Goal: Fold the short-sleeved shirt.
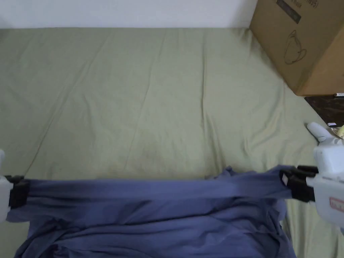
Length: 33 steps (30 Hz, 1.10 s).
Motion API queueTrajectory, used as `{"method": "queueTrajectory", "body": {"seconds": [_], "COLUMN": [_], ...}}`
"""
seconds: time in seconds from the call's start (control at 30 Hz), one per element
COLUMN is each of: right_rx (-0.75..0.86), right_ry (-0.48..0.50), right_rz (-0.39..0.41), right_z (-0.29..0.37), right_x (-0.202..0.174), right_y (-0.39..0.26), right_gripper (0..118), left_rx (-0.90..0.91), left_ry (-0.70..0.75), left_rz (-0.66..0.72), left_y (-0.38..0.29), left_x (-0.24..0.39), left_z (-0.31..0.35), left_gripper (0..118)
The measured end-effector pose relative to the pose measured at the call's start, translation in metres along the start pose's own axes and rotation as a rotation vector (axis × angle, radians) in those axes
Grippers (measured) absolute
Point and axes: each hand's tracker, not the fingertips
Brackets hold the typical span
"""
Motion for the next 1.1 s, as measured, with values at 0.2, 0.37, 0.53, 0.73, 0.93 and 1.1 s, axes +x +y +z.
{"method": "queueTrajectory", "body": {"seconds": [0.2, 0.37, 0.53, 0.73, 0.93, 1.1], "right_rx": [-0.134, -0.206, -0.263, -0.228, 0.263, 0.573], "right_ry": [0.052, 0.029, 0.025, 0.049, -0.051, -0.151], "right_rz": [-0.048, -0.043, -0.055, -0.087, -0.155, -0.121], "right_z": [0.006, -0.021, -0.042, -0.018, 0.077, 0.110], "right_x": [-0.001, -0.001, 0.000, -0.003, -0.025, -0.049], "right_y": [-0.066, -0.089, -0.093, -0.086, -0.059, -0.056], "right_gripper": [3, 3, 3, 107, 117, 117], "left_rx": [-0.166, -0.231, -0.253, -0.097, 0.251, 0.537], "left_ry": [-0.016, 0.000, 0.002, -0.021, 0.019, 0.139], "left_rz": [0.012, -0.006, 0.001, -0.022, 0.082, 0.055], "left_y": [-0.051, -0.070, -0.074, -0.071, -0.045, -0.040], "left_x": [-0.007, -0.002, 0.000, -0.009, -0.002, 0.035], "left_z": [-0.015, -0.034, -0.044, 0.003, 0.109, 0.157], "left_gripper": [2, 2, 3, 118, 110, 118]}}
